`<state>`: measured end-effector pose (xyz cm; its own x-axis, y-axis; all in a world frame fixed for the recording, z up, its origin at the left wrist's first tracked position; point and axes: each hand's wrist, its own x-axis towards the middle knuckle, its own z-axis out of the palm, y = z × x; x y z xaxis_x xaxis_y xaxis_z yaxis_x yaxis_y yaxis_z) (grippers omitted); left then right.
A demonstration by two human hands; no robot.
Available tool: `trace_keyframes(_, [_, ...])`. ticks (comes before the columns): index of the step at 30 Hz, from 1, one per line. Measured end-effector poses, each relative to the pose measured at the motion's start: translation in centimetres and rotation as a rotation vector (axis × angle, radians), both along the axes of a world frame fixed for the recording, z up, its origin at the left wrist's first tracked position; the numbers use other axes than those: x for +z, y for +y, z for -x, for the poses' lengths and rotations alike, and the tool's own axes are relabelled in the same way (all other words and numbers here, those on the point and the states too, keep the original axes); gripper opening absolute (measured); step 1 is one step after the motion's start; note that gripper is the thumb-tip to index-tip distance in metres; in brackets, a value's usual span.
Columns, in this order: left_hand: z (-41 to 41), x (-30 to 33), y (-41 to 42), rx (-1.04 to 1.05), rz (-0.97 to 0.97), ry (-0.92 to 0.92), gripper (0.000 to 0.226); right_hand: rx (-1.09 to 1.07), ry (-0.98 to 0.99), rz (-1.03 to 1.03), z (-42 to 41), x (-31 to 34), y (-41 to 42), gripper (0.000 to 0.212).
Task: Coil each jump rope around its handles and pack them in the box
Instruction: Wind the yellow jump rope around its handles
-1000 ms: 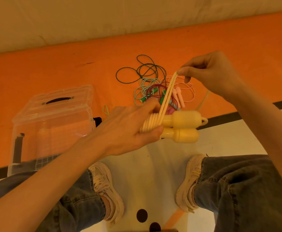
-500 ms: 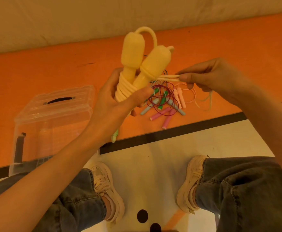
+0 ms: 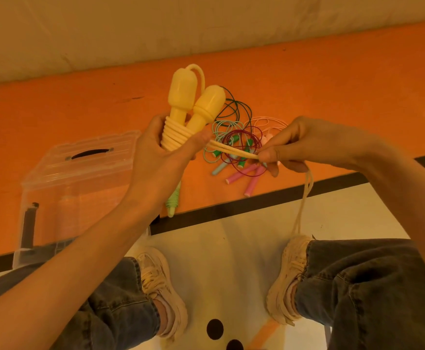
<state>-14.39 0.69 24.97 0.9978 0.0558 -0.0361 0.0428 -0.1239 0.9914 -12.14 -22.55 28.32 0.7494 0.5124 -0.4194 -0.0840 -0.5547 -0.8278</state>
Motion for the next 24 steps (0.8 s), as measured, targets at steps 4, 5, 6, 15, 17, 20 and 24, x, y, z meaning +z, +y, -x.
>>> trace_keyframes(4, [-0.6,-0.3,0.7,0.044,-0.029,0.038,0.026,-0.146,-0.093,-0.060,0.1,0.4,-0.8,0.023])
trace_keyframes(5, [-0.8,-0.3,0.9,0.064,-0.019,0.045,0.026,-0.157,-0.107,-0.063,0.0,0.4,-1.1,0.021])
trace_keyframes(6, [-1.0,-0.4,1.1,0.082,-0.014,0.042,0.028,-0.151,-0.107,-0.058,0.0,0.4,-1.3,0.018])
trace_keyframes(15, [-2.5,-0.7,2.4,0.103,-0.135,0.007,0.047,-0.054,-0.081,0.054,0.2,0.1,-1.2,0.018])
trace_keyframes(17, [-2.9,-0.9,3.0,0.095,-0.238,-0.031,0.053,-0.192,-0.190,0.035,0.1,0.3,-1.9,0.029])
trace_keyframes(20, [-2.9,-1.2,3.2,0.049,-0.506,-0.099,0.057,-0.147,-0.211,0.054,0.3,1.0,-2.3,0.024])
trace_keyframes(24, [-2.4,-1.2,2.8,-0.058,-0.794,-0.132,0.059,0.047,-0.077,0.036,1.3,1.6,-2.1,0.029])
